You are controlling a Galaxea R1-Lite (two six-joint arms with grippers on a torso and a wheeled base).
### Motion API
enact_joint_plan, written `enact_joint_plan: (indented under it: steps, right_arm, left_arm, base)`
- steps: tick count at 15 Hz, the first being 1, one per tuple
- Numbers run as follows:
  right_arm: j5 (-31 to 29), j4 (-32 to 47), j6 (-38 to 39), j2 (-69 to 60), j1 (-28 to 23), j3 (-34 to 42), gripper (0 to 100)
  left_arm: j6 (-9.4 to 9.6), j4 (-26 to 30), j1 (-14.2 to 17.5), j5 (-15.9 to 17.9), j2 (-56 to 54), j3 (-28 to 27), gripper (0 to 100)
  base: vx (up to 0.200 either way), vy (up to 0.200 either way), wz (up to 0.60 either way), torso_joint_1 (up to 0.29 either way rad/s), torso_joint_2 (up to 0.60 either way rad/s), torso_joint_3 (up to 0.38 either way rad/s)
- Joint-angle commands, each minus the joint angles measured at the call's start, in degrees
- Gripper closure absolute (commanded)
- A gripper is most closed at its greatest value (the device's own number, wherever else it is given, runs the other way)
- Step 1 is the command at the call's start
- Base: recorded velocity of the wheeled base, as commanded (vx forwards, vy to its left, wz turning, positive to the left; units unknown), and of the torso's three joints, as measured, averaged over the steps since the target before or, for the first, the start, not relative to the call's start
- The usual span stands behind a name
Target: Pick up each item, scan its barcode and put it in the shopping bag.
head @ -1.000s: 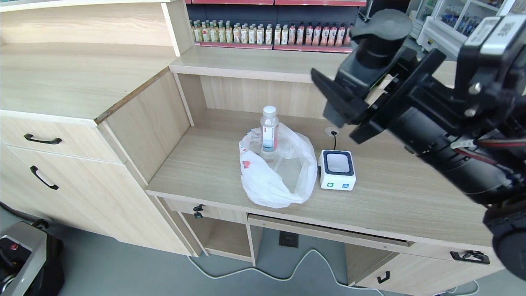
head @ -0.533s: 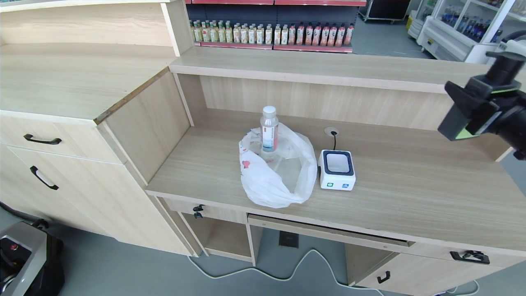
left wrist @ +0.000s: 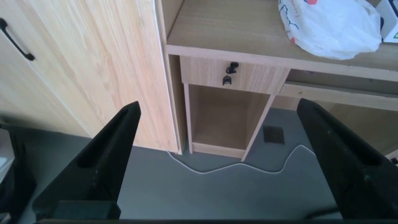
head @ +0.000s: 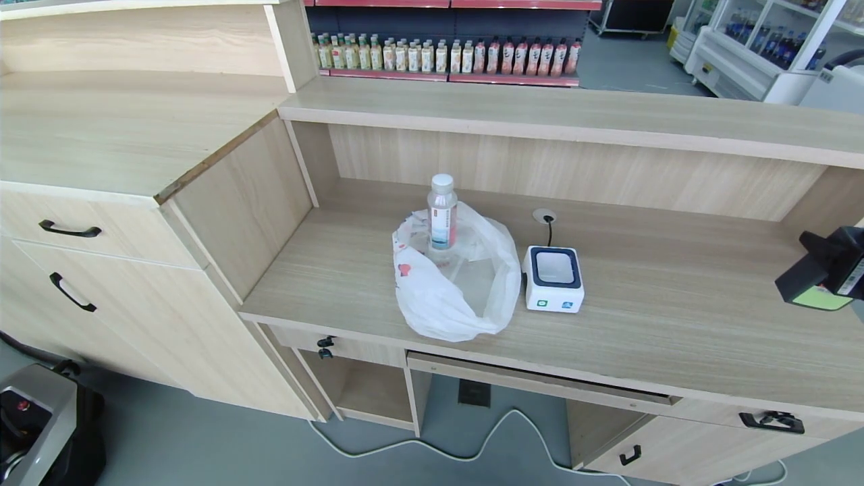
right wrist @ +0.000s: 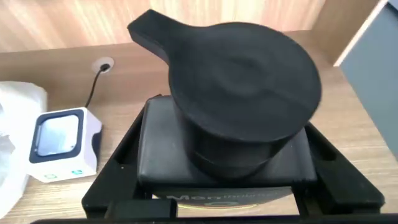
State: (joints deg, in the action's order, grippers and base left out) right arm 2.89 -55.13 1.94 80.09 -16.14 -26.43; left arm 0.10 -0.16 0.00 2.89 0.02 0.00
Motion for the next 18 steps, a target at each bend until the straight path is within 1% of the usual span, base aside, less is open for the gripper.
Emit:
enact_joint_plan:
  steps: [1,5,8,10,12,14,18]
  right_arm:
    - [-1.48,0.90,-0.62,-0.46,-0.21,0.41,100]
    - [-3.42,0.72,-1.41,-0.46,-0.12,0.41,100]
    - [-4.21,1.25,-5.54,-0.64,-0.03,0.59,100]
    - [-3.50,2.83,-8.79,-0.55,0.06,0.06,100]
    - [-1.40,3.89,-10.46,-0.38,0.23,-0.47,100]
    - [0.89,5.29,-10.55,-0.29,0.94,-1.34,100]
    - [0.98,5.99,-10.64,1.56,1.20,-3.98,100]
  left_arm:
    - [-0.01,-0.02,-0.09,0.01,-0.02,0.00,0]
    - [-0.01,-0.02,0.00,0.01,-0.02,0.00,0]
    - [-0.01,-0.02,0.00,0.01,-0.02,0.00,0]
    - [-0.01,-0.02,0.00,0.01,-0.02,0.00,0]
    - [-0.01,-0.02,0.00,0.01,-0.02,-0.09,0]
    - [-0.01,-0.02,0.00,0.01,-0.02,0.00,0]
    - [-0.01,-0.02,0.00,0.01,-0.02,0.00,0]
  base:
    - [0.000,0.000,0.00,0.000,0.00,0.000]
    - [0.000,0.000,0.00,0.000,0.00,0.000]
    - [0.000,0.000,0.00,0.000,0.00,0.000]
    - [0.000,0.000,0.00,0.000,0.00,0.000]
    - [0.000,0.000,0.00,0.000,0.00,0.000]
    - [0.000,0.000,0.60,0.005,0.00,0.005]
    - [0.000,0.000,0.60,0.002,0.00,0.004]
